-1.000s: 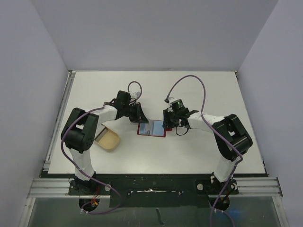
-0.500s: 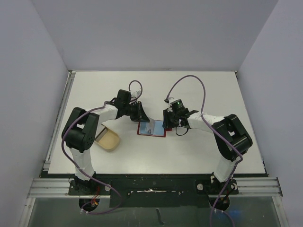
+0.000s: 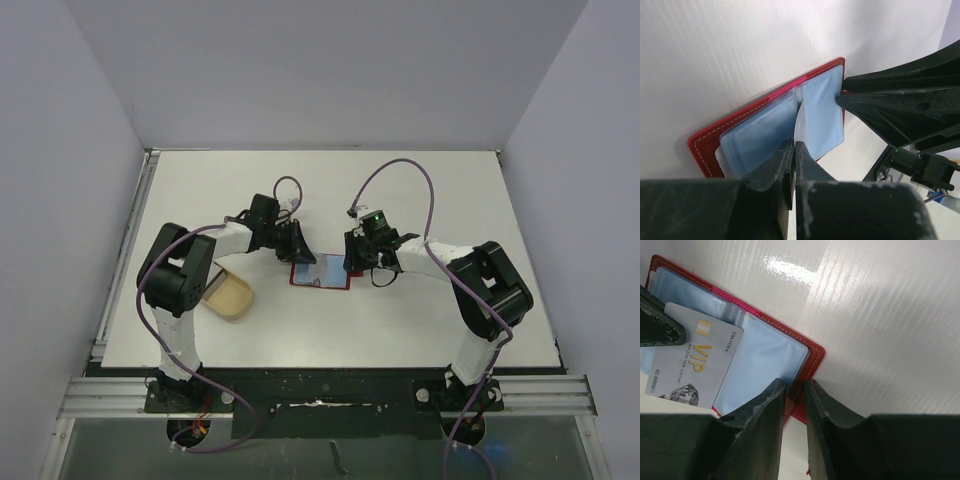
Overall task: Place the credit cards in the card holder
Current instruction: Insert the credit card into the card holder.
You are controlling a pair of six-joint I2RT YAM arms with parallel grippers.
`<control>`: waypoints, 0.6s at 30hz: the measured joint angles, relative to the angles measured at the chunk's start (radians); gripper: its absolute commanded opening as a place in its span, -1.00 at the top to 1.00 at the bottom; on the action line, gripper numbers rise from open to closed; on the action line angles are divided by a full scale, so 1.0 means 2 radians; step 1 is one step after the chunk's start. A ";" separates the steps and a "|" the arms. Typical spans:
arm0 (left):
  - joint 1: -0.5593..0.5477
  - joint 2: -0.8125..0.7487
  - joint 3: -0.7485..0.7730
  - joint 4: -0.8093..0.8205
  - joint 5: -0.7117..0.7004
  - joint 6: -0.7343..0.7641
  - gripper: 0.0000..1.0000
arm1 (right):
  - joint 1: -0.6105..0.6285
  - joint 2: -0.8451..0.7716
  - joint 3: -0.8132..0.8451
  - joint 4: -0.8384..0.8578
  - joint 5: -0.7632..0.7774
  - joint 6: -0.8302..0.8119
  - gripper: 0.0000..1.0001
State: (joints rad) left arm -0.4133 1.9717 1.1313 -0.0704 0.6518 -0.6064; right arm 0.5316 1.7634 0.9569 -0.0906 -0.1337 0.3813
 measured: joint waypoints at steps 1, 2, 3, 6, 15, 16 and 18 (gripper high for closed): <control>0.000 0.001 0.001 -0.001 0.000 0.000 1.00 | 0.000 0.000 0.000 0.000 0.000 0.000 0.52; -0.001 0.001 0.002 -0.003 -0.001 0.000 1.00 | 0.000 0.000 0.000 0.000 0.000 0.000 0.53; -0.002 0.001 0.004 -0.004 -0.002 0.000 1.00 | 0.000 0.000 0.000 0.000 0.000 0.000 0.53; -0.002 0.001 0.007 -0.005 -0.006 0.000 1.00 | 0.000 0.000 0.000 0.000 0.001 0.000 0.53; -0.002 0.004 0.007 -0.004 -0.013 -0.006 1.00 | 0.000 0.000 -0.001 0.002 0.002 0.004 0.52; -0.003 0.004 0.007 -0.002 -0.014 -0.007 1.00 | 0.000 0.000 -0.001 0.002 0.002 0.004 0.53; -0.004 0.004 0.007 0.002 -0.016 -0.009 1.00 | 0.000 0.000 -0.002 0.003 0.002 0.006 0.52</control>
State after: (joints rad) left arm -0.4221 1.9793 1.1454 -0.0669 0.6205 -0.6243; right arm 0.5320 1.7634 0.9535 -0.0849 -0.1307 0.3939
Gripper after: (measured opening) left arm 0.007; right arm 0.239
